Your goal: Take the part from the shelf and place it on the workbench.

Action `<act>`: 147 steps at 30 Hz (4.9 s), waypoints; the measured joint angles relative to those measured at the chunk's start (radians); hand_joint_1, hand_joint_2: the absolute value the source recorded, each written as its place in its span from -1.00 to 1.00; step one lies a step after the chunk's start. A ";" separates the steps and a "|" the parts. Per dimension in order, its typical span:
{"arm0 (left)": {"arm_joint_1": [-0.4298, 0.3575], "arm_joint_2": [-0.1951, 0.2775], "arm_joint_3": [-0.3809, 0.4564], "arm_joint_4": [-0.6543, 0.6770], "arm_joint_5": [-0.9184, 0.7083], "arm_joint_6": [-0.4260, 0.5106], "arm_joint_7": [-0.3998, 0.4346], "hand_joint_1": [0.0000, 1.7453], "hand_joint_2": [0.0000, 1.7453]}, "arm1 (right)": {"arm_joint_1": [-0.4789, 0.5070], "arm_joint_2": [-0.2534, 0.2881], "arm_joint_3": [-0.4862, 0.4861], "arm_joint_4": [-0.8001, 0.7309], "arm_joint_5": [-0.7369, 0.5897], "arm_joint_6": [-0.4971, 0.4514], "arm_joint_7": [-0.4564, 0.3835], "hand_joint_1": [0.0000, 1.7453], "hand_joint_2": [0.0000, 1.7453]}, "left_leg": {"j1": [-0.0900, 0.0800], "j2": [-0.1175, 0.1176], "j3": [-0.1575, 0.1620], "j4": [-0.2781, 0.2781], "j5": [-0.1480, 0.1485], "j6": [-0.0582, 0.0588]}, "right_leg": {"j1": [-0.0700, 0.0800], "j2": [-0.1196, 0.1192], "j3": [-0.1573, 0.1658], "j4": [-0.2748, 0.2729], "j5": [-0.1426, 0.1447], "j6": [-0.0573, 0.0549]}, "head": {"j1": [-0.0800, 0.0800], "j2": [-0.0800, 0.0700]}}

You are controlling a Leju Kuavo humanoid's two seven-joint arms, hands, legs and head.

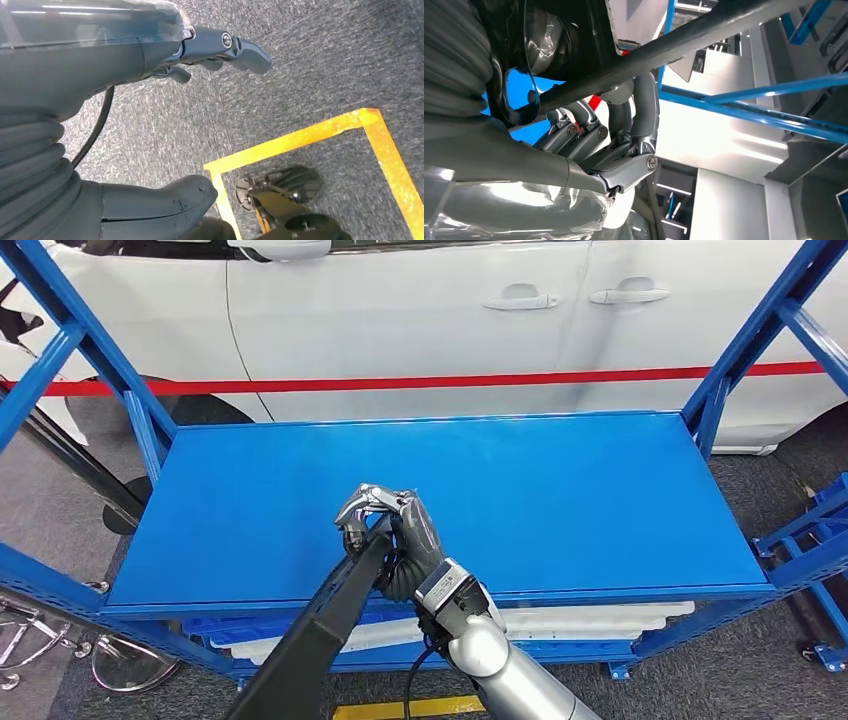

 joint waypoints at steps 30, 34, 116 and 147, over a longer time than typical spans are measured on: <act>-0.001 -0.003 0.063 0.000 0.044 0.006 0.048 -1.00 1.00 | 0.118 -0.010 -0.002 -0.039 -0.001 -0.007 -0.055 1.00 1.00 | 0.002 0.001 0.014 -0.019 0.011 -0.001 | -0.007 -0.001 0.002 0.005 0.002 0.007 | 0.000 0.000; -0.001 -0.004 0.073 0.000 0.045 0.006 0.063 -1.00 1.00 | 0.118 -0.008 -0.002 -0.039 -0.004 -0.004 -0.056 1.00 1.00 | 0.005 0.002 -0.067 0.205 -0.127 -0.015 | -0.006 -0.007 -0.018 0.005 0.017 -0.008 | 0.000 0.000; -0.014 -0.017 0.100 0.001 -0.020 -0.006 0.093 -1.00 1.00 | 0.277 -0.016 -0.005 0.121 0.217 -0.138 -0.105 1.00 1.00 | -0.002 0.016 -0.029 -0.045 0.077 0.024 | -0.005 -0.004 0.059 0.061 -0.063 0.036 | -0.002 0.000; -0.031 -0.018 0.056 0.001 -0.123 -0.044 0.125 -1.00 1.00 | 0.176 0.004 -0.016 -0.010 0.274 -0.190 -0.059 1.00 1.00 | 0.002 0.018 0.000 -0.048 0.054 0.013 | -0.014 -0.003 0.035 0.067 -0.043 0.042 | -0.003 0.000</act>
